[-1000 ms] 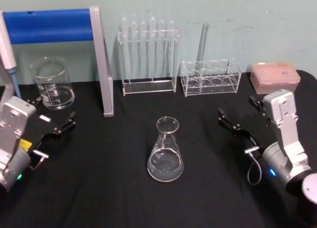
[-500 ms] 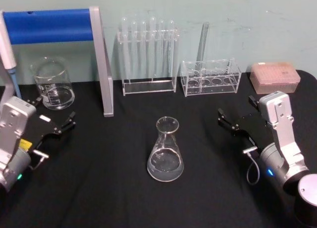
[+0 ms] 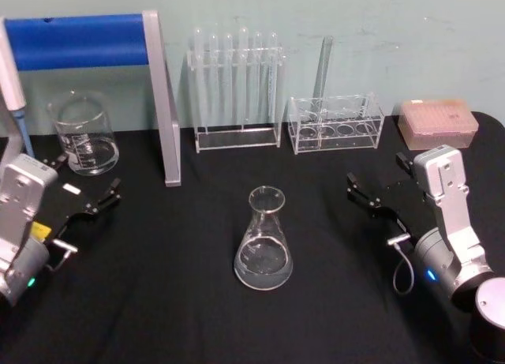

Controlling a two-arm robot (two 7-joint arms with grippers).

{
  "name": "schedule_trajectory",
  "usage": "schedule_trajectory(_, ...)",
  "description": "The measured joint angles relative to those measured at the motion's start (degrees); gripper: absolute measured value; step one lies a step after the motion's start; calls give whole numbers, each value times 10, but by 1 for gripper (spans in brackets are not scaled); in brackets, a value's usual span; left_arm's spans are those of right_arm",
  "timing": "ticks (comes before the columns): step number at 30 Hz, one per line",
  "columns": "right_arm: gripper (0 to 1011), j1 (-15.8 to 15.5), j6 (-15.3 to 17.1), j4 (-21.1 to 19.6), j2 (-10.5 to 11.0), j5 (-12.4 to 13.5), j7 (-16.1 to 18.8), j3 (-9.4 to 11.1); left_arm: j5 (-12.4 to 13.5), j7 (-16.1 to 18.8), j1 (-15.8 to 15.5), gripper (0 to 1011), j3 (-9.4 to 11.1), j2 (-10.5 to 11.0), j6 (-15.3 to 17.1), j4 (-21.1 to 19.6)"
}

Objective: Grasp the erlenmeyer flask with one hand, shake it three times, then place it back.

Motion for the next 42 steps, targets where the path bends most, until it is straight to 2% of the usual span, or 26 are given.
schedule_trajectory(42, 1000, 0, 1, -1, 1, 1, 1, 0, 0, 0, 0, 1001, 0, 0, 0, 0)
